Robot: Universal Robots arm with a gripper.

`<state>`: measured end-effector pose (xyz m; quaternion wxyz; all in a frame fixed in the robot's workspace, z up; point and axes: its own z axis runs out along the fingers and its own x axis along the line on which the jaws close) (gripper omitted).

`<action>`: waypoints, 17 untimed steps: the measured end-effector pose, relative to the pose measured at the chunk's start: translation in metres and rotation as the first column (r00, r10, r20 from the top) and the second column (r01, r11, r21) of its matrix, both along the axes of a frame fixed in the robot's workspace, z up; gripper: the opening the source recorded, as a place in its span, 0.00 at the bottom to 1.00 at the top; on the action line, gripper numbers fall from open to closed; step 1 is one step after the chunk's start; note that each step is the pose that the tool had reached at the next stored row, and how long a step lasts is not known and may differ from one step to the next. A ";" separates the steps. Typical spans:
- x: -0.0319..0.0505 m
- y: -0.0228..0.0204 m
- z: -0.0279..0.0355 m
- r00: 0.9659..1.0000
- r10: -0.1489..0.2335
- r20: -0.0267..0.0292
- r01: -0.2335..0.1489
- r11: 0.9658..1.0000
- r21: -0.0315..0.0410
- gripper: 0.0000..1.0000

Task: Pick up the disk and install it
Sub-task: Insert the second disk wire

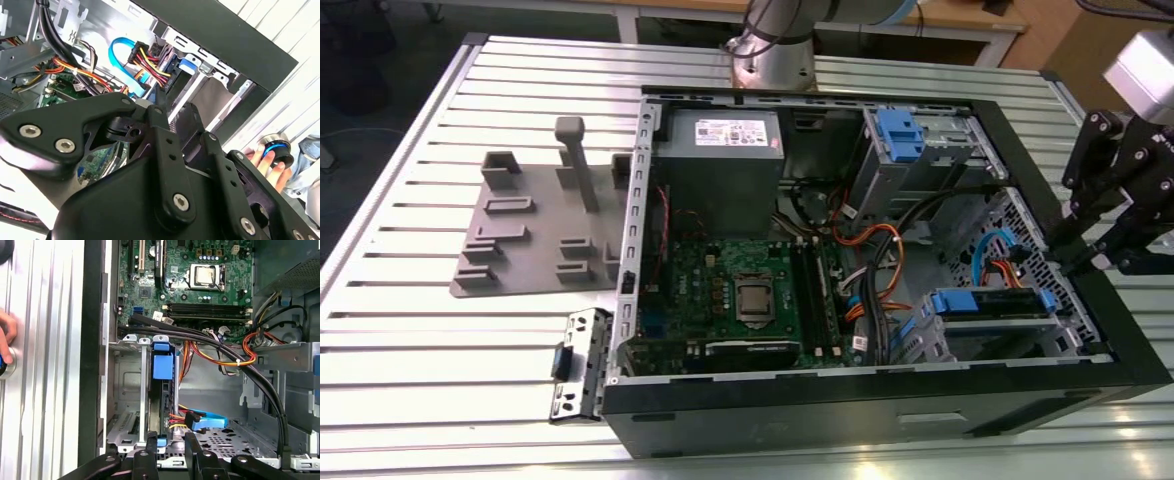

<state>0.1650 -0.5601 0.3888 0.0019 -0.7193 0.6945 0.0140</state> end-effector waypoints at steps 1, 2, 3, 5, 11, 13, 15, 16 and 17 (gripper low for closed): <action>0.0000 0.0000 0.0014 1.000 0.000 0.000 0.000 1.000 0.000 0.36; 0.0000 0.0002 0.0021 1.000 0.000 0.000 0.000 1.000 0.000 0.36; -0.0001 0.0004 0.0020 1.000 0.000 0.000 0.000 1.000 0.000 0.36; -0.0009 0.0006 0.0020 1.000 0.000 0.000 0.000 1.000 0.000 0.36; -0.0065 0.0083 -0.0002 1.000 0.000 0.000 0.000 1.000 0.000 0.36; -0.0067 0.0125 -0.0027 1.000 -0.002 0.000 0.002 1.000 0.000 0.36; -0.0068 0.0157 -0.0054 1.000 -0.010 0.000 0.010 1.000 -0.001 0.36; -0.0069 0.0169 -0.0066 1.000 -0.015 0.000 0.015 1.000 -0.001 0.36; -0.0068 0.0177 -0.0077 1.000 -0.020 0.000 0.020 1.000 -0.002 0.36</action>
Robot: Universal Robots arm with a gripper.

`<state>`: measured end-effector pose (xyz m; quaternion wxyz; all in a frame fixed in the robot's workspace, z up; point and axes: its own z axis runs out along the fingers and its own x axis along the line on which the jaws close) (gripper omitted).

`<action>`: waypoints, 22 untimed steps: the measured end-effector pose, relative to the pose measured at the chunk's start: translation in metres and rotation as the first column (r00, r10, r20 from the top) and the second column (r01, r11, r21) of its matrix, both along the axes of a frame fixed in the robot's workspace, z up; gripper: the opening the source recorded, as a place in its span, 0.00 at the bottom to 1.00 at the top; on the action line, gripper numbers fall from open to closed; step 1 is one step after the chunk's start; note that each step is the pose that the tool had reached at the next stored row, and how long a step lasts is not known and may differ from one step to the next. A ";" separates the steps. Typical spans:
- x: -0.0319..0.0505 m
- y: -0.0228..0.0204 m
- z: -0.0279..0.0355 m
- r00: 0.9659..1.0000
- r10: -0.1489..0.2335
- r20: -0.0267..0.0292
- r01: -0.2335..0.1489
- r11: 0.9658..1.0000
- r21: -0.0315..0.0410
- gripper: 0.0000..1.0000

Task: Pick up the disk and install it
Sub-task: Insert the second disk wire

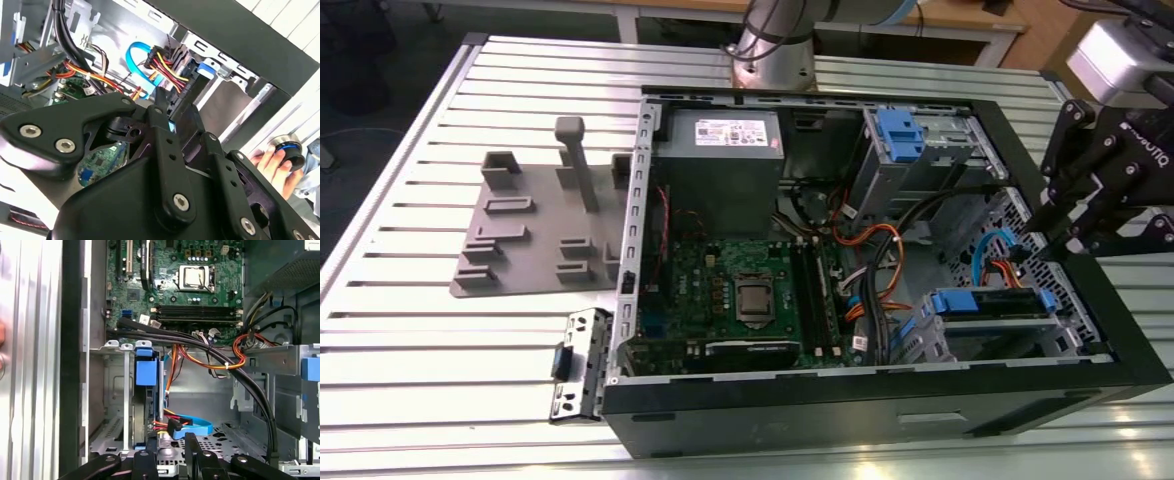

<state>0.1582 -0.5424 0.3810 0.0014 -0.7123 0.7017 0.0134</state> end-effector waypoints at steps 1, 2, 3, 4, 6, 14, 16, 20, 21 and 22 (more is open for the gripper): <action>0.0000 0.0004 -0.0010 1.000 -0.005 0.000 0.005 1.000 -0.002 0.36; 0.0001 0.0005 -0.0018 1.000 -0.011 0.000 0.011 1.000 -0.003 0.36; 0.0000 0.0006 -0.0027 1.000 -0.017 0.000 0.017 1.000 -0.005 0.36; 0.0000 0.0007 -0.0037 1.000 -0.023 0.000 0.023 1.000 -0.007 0.36; -0.0001 0.0010 -0.0064 0.999 -0.033 0.000 0.033 0.999 -0.012 0.36; -0.0039 0.0017 -0.0182 0.999 -0.038 0.001 0.038 0.999 -0.033 0.36; -0.0043 0.0022 -0.0198 0.999 -0.038 0.001 0.038 0.999 -0.033 0.36; -0.0043 0.0022 -0.0206 0.999 -0.038 0.001 0.038 0.999 -0.033 0.36; -0.0044 0.0022 -0.0206 0.999 -0.038 0.001 0.038 0.999 -0.033 0.36; -0.0044 0.0022 -0.0207 0.999 -0.038 0.001 0.038 0.999 -0.033 0.36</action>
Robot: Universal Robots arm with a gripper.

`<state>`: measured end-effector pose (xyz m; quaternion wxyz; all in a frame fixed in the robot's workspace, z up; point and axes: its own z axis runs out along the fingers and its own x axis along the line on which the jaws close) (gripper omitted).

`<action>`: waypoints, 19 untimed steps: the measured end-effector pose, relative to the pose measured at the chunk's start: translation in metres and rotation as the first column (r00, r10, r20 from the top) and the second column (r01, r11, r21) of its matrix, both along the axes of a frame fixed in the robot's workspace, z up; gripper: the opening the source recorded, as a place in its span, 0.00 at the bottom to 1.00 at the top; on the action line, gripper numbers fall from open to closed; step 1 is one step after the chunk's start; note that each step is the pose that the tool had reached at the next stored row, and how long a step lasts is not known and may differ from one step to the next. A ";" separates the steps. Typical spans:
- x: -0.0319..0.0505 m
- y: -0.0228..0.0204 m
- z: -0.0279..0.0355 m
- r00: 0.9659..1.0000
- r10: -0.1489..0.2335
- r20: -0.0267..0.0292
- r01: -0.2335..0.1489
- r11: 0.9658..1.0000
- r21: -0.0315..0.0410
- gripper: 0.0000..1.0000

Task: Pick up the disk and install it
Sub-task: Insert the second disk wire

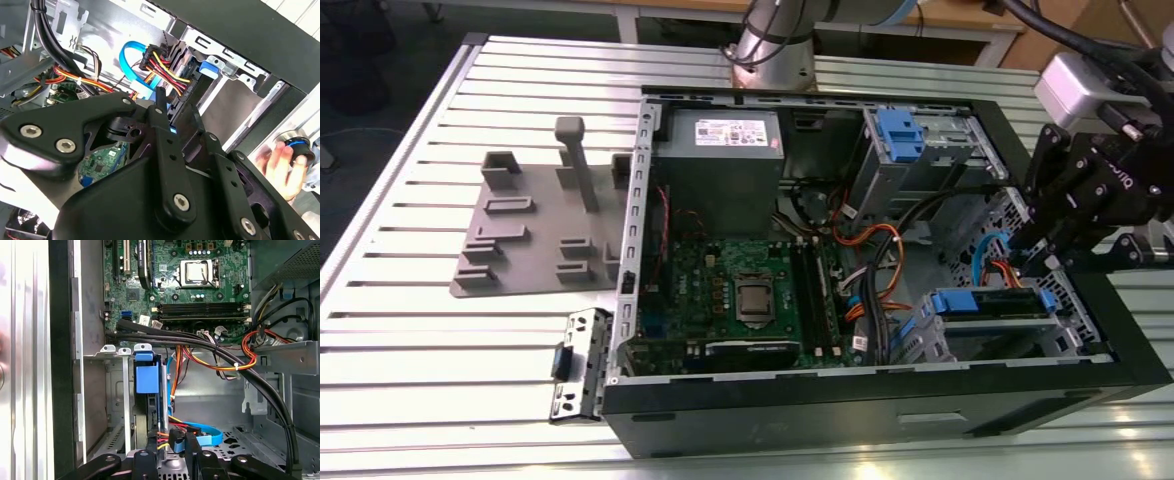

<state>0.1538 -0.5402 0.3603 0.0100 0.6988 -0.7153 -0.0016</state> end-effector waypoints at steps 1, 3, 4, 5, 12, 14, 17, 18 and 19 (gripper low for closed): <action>0.0000 0.0000 0.0000 1.000 0.000 0.000 0.000 1.000 0.000 0.36; 0.0000 0.0000 -0.0001 1.000 0.000 0.000 0.000 1.000 0.000 0.34; 0.0000 0.0000 -0.0001 1.000 0.000 0.000 0.000 1.000 0.000 0.28; 0.0000 0.0000 -0.0001 1.000 0.000 0.000 0.000 1.000 0.000 0.28; 0.0000 0.0000 -0.0003 1.000 0.000 0.000 0.000 1.000 0.000 0.15; 0.0000 0.0000 -0.0003 1.000 0.000 0.000 0.000 1.000 0.000 0.15; 0.0000 0.0000 -0.0004 1.000 0.000 0.000 0.000 1.000 0.000 0.15; 0.0000 0.0000 -0.0004 1.000 0.000 0.000 0.000 1.000 0.000 0.15; 0.0000 0.0000 -0.0004 1.000 0.000 0.000 0.000 1.000 0.000 0.17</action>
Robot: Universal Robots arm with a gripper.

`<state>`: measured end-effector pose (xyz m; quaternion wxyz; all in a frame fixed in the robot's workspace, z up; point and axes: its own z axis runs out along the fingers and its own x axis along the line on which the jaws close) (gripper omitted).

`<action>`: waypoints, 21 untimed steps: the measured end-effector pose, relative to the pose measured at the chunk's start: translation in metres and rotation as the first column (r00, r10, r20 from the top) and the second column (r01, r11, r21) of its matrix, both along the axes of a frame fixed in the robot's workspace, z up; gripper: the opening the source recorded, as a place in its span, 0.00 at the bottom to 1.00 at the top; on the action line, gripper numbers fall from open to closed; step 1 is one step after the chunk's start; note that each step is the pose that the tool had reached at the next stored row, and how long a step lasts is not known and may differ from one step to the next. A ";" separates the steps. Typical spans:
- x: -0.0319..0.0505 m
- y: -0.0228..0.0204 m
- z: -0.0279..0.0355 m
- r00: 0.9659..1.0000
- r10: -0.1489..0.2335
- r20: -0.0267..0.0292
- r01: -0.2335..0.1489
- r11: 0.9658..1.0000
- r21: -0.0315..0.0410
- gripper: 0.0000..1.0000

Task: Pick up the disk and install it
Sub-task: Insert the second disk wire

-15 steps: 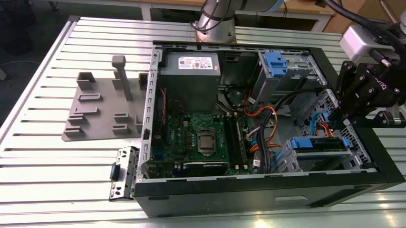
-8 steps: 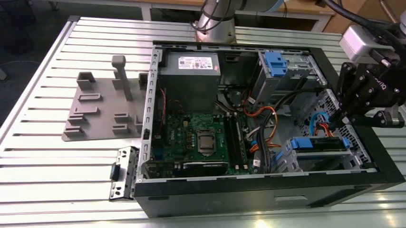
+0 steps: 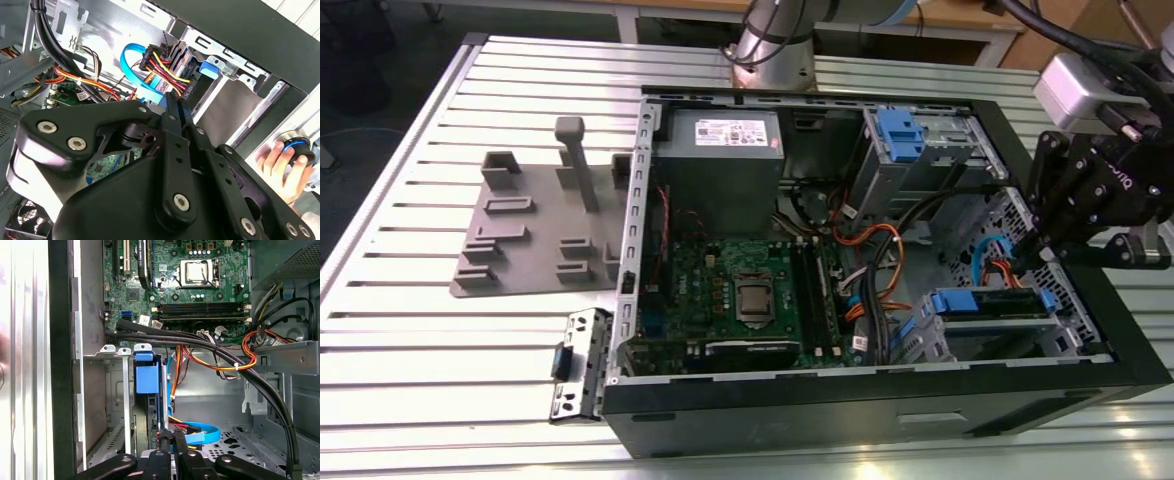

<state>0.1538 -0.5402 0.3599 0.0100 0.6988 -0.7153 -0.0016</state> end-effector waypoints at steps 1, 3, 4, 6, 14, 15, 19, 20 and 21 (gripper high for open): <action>0.0000 0.0000 -0.0001 1.000 0.000 0.000 0.000 1.000 0.000 0.17; 0.0000 0.0000 -0.0001 1.000 0.000 0.000 0.000 1.000 0.000 0.22; 0.0000 0.0000 -0.0001 1.000 0.000 0.000 0.000 1.000 0.000 0.29; 0.0000 0.0000 -0.0003 1.000 0.000 0.000 0.000 1.000 0.000 0.29; 0.0000 0.0000 -0.0068 1.000 0.000 0.000 0.000 1.000 0.000 0.29; 0.0000 0.0000 -0.0069 1.000 0.000 0.000 0.000 1.000 0.000 0.29; 0.0000 0.0000 -0.0071 1.000 0.000 0.000 0.000 1.000 0.000 0.21; 0.0000 0.0000 -0.0071 1.000 0.000 0.000 0.000 1.000 0.000 0.16; 0.0000 0.0000 -0.0072 1.000 0.000 0.000 0.000 1.000 0.000 0.16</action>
